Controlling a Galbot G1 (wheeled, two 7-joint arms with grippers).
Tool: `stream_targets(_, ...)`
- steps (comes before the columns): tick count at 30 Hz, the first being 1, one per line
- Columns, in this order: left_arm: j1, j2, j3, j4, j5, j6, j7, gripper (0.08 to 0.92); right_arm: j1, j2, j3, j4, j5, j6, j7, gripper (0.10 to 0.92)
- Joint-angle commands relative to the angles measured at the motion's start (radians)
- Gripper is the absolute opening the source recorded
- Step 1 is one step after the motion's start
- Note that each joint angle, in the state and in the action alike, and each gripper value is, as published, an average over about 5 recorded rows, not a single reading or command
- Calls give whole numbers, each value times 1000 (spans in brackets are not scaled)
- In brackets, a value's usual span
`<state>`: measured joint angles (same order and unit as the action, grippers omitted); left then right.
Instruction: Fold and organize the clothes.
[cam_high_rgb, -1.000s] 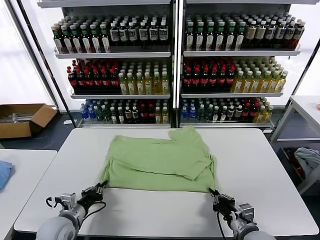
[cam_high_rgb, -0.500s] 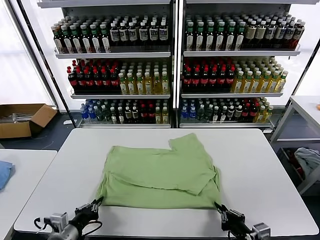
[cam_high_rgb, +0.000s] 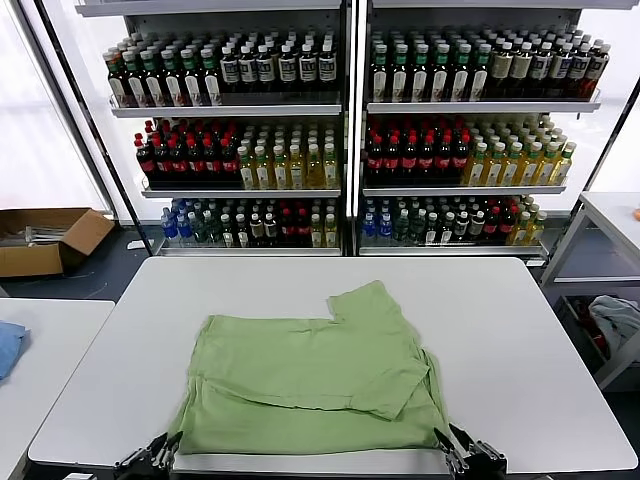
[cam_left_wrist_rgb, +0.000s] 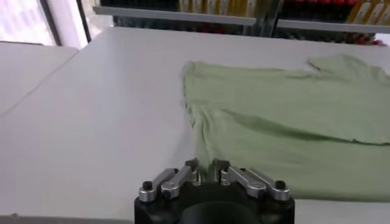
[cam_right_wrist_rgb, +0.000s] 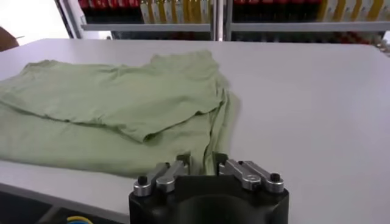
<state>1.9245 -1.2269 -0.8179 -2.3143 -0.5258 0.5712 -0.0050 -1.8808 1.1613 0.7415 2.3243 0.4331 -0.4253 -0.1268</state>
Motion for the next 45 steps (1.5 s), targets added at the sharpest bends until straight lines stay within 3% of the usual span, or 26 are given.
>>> stream_targets(1, -31, 102, -164, -46, -161, 7, -5, 356, 178, -60, 116, -13, 194, -2, -7, 529)
stream_targets(5, -190, 222, -125, 35, -190, 7, 55, 469, 433, -163, 14, -160, 218, -16, -18, 651)
stream_targets(11, -464, 356, 38, 287, -215, 6, 157, 642, 817, -233, -267, -451, 202, -39, -52, 799)
stream_targets(17, -713, 441, 226, 488, -227, 4, 197, 796, 1079, -211, -468, -694, 182, -53, -97, 822)
stream_targets(24, -921, 446, 403, 675, -224, -1, 203, 822, 1198, -162, -560, -872, 165, -55, -118, 823)
stream_targets(31, -1049, 415, 523, 810, -201, -10, 208, 823, 1287, -91, -613, -1008, 145, -66, -124, 823)
stream_targets(45, -1099, 353, 593, 884, -174, -16, 202, 823, 1314, 4, -660, -1106, 69, -56, -137, 823)
